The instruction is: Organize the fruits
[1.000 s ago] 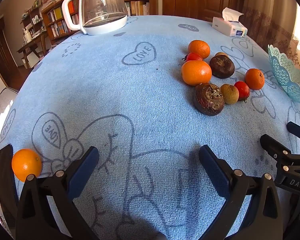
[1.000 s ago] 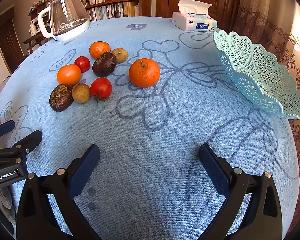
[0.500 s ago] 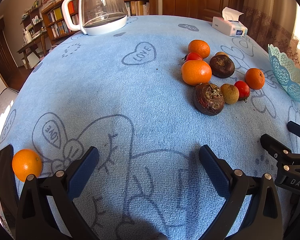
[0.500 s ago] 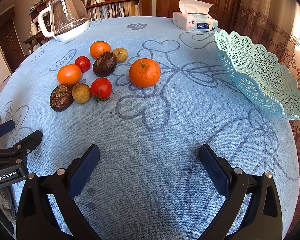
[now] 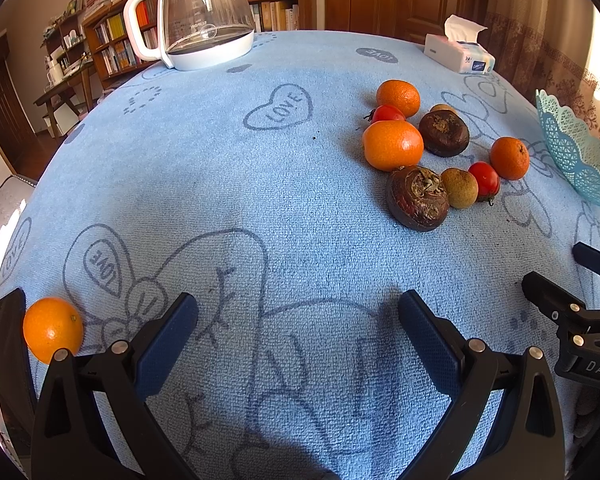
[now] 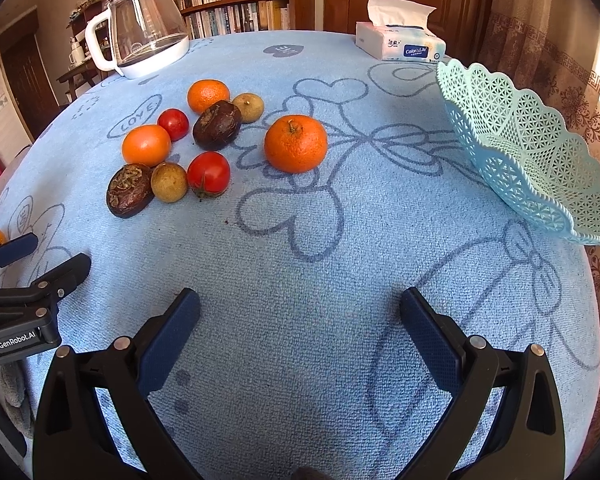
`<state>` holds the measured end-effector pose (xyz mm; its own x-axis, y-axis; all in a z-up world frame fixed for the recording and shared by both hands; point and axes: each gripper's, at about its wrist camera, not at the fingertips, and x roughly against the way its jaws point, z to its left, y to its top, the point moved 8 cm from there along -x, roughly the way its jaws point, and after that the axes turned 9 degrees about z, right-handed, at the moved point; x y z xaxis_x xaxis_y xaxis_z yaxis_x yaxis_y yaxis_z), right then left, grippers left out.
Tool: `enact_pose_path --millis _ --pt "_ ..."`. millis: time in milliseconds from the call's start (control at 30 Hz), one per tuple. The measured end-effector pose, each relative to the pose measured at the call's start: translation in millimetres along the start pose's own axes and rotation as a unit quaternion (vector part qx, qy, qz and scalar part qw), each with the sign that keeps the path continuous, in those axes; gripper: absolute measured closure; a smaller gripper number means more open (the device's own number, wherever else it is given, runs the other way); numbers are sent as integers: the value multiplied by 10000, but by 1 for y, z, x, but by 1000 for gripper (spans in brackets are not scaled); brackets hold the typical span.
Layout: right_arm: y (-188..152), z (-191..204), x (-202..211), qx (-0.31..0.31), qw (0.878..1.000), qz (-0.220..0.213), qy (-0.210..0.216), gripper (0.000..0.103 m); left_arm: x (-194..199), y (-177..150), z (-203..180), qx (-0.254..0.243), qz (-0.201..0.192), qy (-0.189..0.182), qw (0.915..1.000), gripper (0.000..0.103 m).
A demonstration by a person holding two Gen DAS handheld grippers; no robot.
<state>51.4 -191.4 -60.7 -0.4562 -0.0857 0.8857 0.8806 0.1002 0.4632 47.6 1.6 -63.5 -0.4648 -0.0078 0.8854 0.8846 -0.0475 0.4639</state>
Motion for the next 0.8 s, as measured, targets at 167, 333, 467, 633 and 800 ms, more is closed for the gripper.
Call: enact_pose_path --millis 167,333,467,633,800 --pt "1 1 -1 78 10000 45 11 2 2 0 2 3 0 -4 10000 5" --pt "1 1 -2 119 9999 74 -6 2 -1 2 1 11 -4 -14 10000 5" --pt "1 1 -1 122 9999 37 -16 2 0 1 1 20 -17 -37 10000 5" --pt "1 1 1 102 9999 -42 116 2 7 1 8 195 -169 -150 9996 5" --pt "2 3 18 40 9967 -444 682 2 18 2 13 366 -409 -131 9984 5"
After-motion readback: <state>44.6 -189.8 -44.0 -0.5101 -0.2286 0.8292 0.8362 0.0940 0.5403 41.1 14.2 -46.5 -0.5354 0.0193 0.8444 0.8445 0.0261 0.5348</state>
